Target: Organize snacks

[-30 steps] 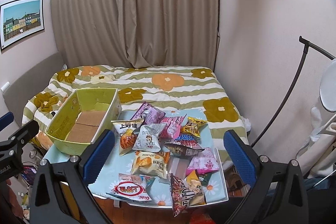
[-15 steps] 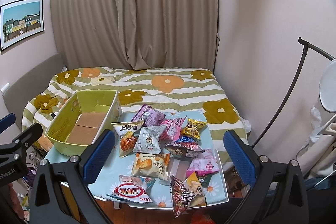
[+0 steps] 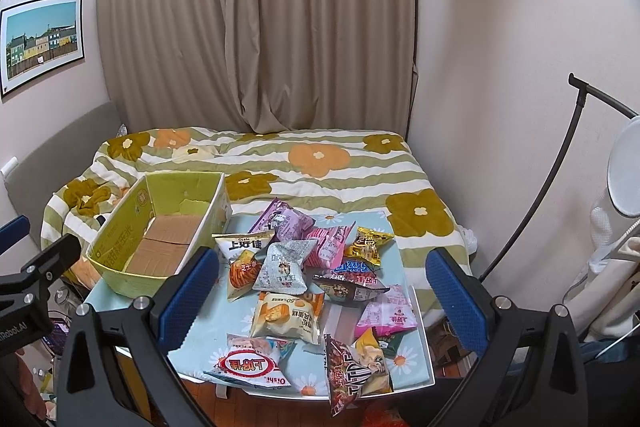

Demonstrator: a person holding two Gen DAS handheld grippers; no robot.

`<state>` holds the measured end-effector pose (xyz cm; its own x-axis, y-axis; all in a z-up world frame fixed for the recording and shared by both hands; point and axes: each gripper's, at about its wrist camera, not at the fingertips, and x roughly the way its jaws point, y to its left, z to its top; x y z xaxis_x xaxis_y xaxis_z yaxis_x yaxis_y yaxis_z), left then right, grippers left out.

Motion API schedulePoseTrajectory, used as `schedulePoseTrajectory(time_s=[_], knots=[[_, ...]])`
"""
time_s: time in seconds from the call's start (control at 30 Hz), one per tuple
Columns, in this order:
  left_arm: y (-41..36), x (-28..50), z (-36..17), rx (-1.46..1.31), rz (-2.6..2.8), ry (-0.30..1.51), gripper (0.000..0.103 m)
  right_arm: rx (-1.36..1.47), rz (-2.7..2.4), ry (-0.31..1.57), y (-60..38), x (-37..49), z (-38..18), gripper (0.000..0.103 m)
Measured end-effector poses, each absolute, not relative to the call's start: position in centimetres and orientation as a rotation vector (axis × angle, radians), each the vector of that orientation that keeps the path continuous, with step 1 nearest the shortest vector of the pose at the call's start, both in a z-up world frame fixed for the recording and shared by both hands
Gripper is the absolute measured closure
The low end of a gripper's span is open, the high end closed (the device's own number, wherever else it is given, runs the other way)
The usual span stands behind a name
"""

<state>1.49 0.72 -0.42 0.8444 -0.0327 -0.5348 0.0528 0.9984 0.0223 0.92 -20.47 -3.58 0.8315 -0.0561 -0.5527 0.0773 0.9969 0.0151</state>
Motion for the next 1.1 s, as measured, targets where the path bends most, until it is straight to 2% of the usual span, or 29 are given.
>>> schedulePoseTrajectory(time_s=[0.57,0.77,0.93,1.1], knots=[[1.2,1.4,-0.4,0.032,-0.045,0.562,0.001,0.036,-0.066,0.586,-20.5,1.1,-3.5,0.000],[0.9,2.8,-0.8,0.029,-0.092,0.625,0.001,0.061,-0.086,0.607,-21.1,1.4,-3.2,0.000],[0.3,5.1,-3.5,0.015,-0.180,0.742,0.001,0.081,-0.140,0.671,-22.4,1.7,-5.3,0.000],[-1.6,7.3,-8.8,0.011,-0.232,0.870,0.001,0.105,-0.166,0.771,-24.1,1.8,-10.2,0.000]])
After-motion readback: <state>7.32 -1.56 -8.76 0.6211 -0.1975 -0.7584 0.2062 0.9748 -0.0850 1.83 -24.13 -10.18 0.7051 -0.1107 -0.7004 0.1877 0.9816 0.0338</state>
